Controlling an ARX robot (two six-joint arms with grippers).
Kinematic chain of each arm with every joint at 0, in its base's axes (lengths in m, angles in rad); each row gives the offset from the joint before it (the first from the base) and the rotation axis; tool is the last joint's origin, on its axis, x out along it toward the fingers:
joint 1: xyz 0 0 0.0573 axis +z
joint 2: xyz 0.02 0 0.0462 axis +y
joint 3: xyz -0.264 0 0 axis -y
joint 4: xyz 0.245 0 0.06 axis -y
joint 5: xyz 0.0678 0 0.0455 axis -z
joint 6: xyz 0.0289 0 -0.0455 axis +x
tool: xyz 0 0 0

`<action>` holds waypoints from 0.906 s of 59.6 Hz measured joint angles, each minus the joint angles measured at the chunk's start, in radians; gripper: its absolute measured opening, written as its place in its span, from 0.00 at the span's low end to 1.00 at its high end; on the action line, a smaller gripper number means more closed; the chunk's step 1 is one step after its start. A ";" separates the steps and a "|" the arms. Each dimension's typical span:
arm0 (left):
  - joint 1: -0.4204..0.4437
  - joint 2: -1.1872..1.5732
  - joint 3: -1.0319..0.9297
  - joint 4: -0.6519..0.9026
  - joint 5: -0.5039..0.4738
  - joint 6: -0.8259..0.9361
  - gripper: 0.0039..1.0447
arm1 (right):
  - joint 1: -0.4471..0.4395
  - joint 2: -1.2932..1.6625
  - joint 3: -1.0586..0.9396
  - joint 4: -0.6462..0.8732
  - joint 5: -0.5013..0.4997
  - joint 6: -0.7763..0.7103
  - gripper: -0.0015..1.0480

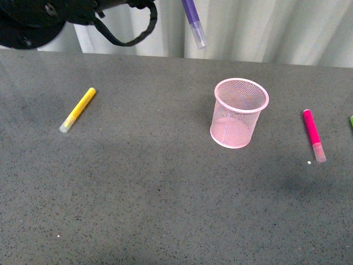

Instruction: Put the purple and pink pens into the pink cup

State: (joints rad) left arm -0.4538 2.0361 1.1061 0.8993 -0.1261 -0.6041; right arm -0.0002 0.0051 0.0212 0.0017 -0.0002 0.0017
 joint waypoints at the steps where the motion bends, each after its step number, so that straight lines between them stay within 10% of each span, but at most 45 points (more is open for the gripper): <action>1: -0.007 0.011 0.002 0.012 -0.006 0.000 0.11 | 0.000 0.000 0.000 0.000 0.000 0.000 0.93; 54: -0.086 0.286 0.110 0.225 -0.048 -0.071 0.11 | 0.000 0.000 0.000 0.000 0.000 0.000 0.93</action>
State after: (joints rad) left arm -0.5396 2.3219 1.2163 1.1240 -0.1741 -0.6754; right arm -0.0002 0.0051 0.0212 0.0017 -0.0002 0.0017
